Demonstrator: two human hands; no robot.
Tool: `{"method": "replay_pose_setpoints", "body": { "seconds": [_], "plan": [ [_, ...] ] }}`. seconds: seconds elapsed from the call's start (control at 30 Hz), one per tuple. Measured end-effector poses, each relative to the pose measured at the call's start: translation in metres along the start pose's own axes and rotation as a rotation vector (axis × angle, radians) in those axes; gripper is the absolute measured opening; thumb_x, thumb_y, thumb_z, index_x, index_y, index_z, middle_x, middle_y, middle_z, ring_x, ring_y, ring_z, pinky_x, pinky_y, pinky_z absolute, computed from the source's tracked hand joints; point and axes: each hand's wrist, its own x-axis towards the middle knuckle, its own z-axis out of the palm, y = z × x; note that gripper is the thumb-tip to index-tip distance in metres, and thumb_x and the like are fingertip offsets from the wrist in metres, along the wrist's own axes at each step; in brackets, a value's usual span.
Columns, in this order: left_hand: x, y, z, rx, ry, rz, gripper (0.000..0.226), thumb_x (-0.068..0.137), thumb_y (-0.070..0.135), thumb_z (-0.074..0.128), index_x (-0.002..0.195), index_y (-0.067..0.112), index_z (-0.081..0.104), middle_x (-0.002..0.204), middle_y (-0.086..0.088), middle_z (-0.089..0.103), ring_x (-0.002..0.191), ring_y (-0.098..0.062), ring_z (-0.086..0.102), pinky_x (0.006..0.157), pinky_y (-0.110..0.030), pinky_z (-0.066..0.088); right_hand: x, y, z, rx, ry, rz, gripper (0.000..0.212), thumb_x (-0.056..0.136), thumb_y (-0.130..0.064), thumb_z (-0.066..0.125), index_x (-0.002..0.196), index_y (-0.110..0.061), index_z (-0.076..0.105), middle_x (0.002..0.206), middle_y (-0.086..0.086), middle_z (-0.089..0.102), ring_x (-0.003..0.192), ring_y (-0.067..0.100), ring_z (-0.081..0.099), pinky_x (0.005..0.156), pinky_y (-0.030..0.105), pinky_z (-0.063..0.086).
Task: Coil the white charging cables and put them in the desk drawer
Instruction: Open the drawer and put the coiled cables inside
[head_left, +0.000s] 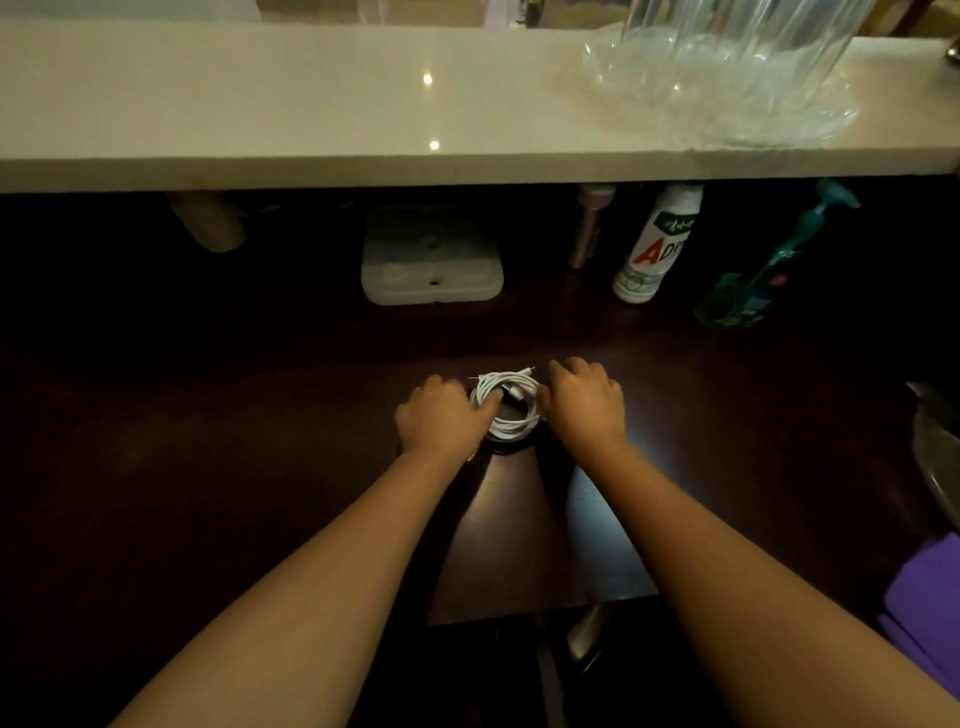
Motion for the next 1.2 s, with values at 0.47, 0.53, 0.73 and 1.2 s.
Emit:
{"method": "replay_pose_setpoints", "body": {
  "seconds": [0.47,0.53,0.73,1.2],
  "plan": [
    [0.0,0.005,0.033,-0.221,0.012,-0.001,0.029,0.084,0.028,0.056,0.108,0.013,0.06,0.113,-0.01,0.051,0.095,-0.03,0.059,0.075,-0.036,0.048,0.006,-0.007,0.02,0.384,-0.173,0.06,0.033,0.09,-0.029,0.053,0.093,0.0,0.068,0.099,0.022,0.066,0.096,0.035,0.059,0.079,0.035,0.044],
    [0.001,0.002,0.036,-0.325,-0.006,0.003,0.027,0.084,0.02,0.055,0.108,0.009,0.061,0.112,-0.014,0.052,0.097,-0.031,0.057,0.082,-0.037,0.048,0.001,-0.009,0.022,0.417,-0.191,0.099,0.032,0.089,-0.03,0.055,0.087,-0.001,0.069,0.094,0.021,0.068,0.092,0.035,0.062,0.075,0.035,0.045],
    [-0.001,-0.015,0.026,-0.772,-0.186,-0.132,0.024,0.088,0.005,0.046,0.1,0.005,0.068,0.095,-0.015,0.067,0.084,-0.025,0.062,0.074,-0.031,0.046,-0.007,-0.012,0.02,0.54,-0.241,0.207,0.025,0.085,-0.029,0.061,0.086,-0.006,0.071,0.079,0.018,0.067,0.082,0.029,0.062,0.063,0.027,0.037],
    [-0.015,-0.027,0.003,-1.031,-0.273,-0.215,0.04,0.09,0.013,0.054,0.13,0.015,0.05,0.127,-0.01,0.058,0.108,-0.016,0.054,0.086,-0.026,0.04,-0.01,-0.019,0.025,0.815,-0.272,0.314,0.017,0.08,-0.025,0.066,0.091,-0.016,0.075,0.087,0.007,0.074,0.084,0.02,0.068,0.077,0.035,0.052]
  ]
}}
